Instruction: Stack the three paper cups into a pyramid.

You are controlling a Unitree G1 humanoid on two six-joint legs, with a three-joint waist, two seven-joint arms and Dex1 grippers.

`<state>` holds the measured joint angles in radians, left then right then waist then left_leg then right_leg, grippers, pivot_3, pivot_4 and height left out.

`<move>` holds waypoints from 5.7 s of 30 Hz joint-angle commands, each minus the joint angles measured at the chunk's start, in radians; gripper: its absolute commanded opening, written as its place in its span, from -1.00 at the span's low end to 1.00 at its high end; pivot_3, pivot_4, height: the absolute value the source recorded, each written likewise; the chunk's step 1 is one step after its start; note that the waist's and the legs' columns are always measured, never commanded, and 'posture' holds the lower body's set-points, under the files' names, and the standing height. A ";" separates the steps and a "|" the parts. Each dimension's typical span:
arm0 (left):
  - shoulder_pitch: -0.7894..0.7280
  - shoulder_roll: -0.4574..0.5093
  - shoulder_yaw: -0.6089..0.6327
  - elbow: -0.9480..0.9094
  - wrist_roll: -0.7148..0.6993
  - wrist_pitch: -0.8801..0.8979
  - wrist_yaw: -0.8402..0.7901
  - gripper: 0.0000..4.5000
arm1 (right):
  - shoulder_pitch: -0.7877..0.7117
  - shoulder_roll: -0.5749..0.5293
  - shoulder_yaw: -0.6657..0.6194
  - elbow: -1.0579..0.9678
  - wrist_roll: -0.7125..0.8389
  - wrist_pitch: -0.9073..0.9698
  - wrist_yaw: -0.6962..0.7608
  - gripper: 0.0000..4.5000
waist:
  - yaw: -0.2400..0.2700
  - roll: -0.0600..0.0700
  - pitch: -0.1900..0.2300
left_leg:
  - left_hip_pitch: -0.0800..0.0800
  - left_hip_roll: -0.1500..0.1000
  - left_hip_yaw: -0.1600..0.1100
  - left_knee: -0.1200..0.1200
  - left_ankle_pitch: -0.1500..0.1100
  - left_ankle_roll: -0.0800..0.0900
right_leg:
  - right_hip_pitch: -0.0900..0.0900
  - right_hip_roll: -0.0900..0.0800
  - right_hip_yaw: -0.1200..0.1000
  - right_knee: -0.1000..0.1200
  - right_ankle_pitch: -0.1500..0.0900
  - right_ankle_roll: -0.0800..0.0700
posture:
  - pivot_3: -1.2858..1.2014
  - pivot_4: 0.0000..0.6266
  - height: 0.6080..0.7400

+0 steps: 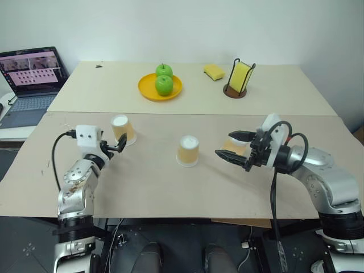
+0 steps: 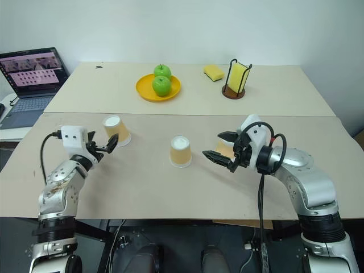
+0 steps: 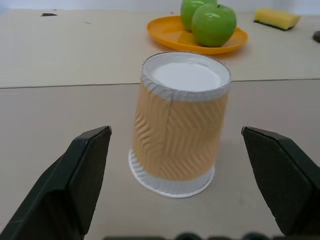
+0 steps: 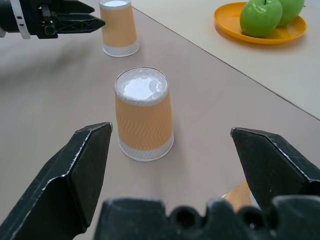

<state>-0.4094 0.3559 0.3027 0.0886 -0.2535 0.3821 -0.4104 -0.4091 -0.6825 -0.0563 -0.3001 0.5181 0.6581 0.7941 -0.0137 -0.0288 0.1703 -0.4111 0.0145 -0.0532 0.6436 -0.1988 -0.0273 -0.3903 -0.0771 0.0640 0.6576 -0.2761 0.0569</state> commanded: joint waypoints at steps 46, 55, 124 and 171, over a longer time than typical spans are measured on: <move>-0.276 0.200 -0.321 0.195 -0.175 0.079 -0.781 0.29 | 0.034 0.015 -0.030 -0.062 0.007 -0.011 -0.083 1.00 | -0.008 0.000 0.000 | -0.002 0.000 0.000 0.000 0.000 0.000 | -0.002 0.000 -0.001 0.001 0.000 0.000 | 0.03 -0.52 0.88; -0.353 0.154 -0.403 0.356 -0.086 -0.012 -0.841 0.29 | 0.057 0.039 -0.086 -0.106 0.040 -0.006 -0.133 1.00 | -0.006 0.000 0.000 | -0.002 0.000 0.000 0.000 0.000 0.000 | -0.001 0.000 -0.001 0.000 0.000 0.000 | 0.03 -0.52 0.88; -0.366 0.398 -0.144 0.027 -0.264 0.298 -0.928 0.97 | 0.174 -0.153 -0.218 0.064 0.006 -0.073 0.059 1.00 | -0.020 0.000 0.001 | -0.003 0.001 0.000 0.000 0.000 0.000 | -0.003 0.000 -0.001 0.002 -0.001 0.001 | 0.03 -0.52 0.88; 0.124 0.467 -0.172 -0.274 -0.260 0.075 -0.807 1.00 | -0.280 0.108 0.017 0.668 -0.183 -0.333 0.203 0.51 | -0.029 0.002 0.002 | 0.001 0.002 0.001 -0.001 0.000 0.000 | -0.001 0.001 0.001 0.001 -0.001 0.000 | 0.03 -0.52 0.88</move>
<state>-0.2911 0.8083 0.1303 -0.1627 -0.5156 0.4885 -1.2110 -0.6579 -0.5739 -0.0189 0.3813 0.3337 0.3557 0.9927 -0.0430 -0.0273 0.1722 -0.4102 0.0161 -0.0521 0.6424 -0.1989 -0.0270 -0.3911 -0.0763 0.0648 0.6586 -0.2767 0.0572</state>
